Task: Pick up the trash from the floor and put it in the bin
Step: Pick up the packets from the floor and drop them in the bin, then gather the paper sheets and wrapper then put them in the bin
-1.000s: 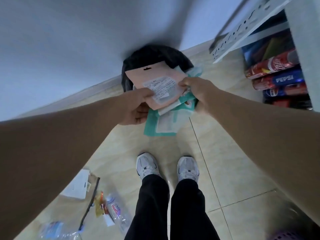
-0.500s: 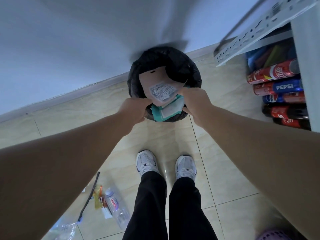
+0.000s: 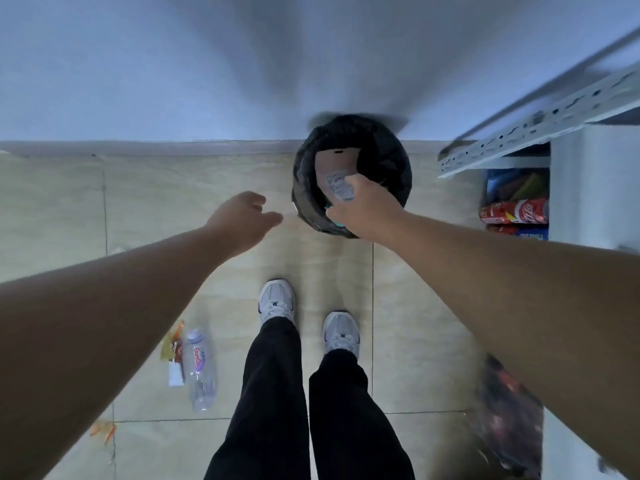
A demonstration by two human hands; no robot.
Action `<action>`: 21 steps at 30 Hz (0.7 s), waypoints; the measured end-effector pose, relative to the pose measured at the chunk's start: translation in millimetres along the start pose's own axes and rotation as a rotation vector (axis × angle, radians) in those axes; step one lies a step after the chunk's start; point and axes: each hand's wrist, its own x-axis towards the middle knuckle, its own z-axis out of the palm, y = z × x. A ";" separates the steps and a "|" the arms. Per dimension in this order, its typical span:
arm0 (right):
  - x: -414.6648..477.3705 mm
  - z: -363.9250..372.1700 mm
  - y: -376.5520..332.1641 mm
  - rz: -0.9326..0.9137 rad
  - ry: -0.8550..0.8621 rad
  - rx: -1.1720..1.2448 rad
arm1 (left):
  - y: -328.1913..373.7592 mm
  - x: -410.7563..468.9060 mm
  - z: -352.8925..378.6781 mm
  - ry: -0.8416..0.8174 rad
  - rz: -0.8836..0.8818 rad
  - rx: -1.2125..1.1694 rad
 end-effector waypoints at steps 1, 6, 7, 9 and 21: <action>-5.8 3.5 -12.4 -0.033 -0.025 -0.052 | -12.0 -12.7 -6.7 0.020 -0.008 -0.043; -42.9 40.5 -76.9 -0.151 -0.173 -0.270 | -95.9 -85.9 -28.9 0.128 -0.127 -0.236; -51.2 52.0 -89.6 -0.176 -0.204 -0.318 | -117.5 -102.5 -31.9 0.146 -0.171 -0.282; -66.4 75.1 -111.1 -0.219 -0.264 -0.392 | -158.6 -134.6 -33.4 0.179 -0.254 -0.360; -157.9 269.2 -206.1 -0.376 -0.541 -0.761 | -374.5 -305.6 16.0 0.368 -0.607 -0.793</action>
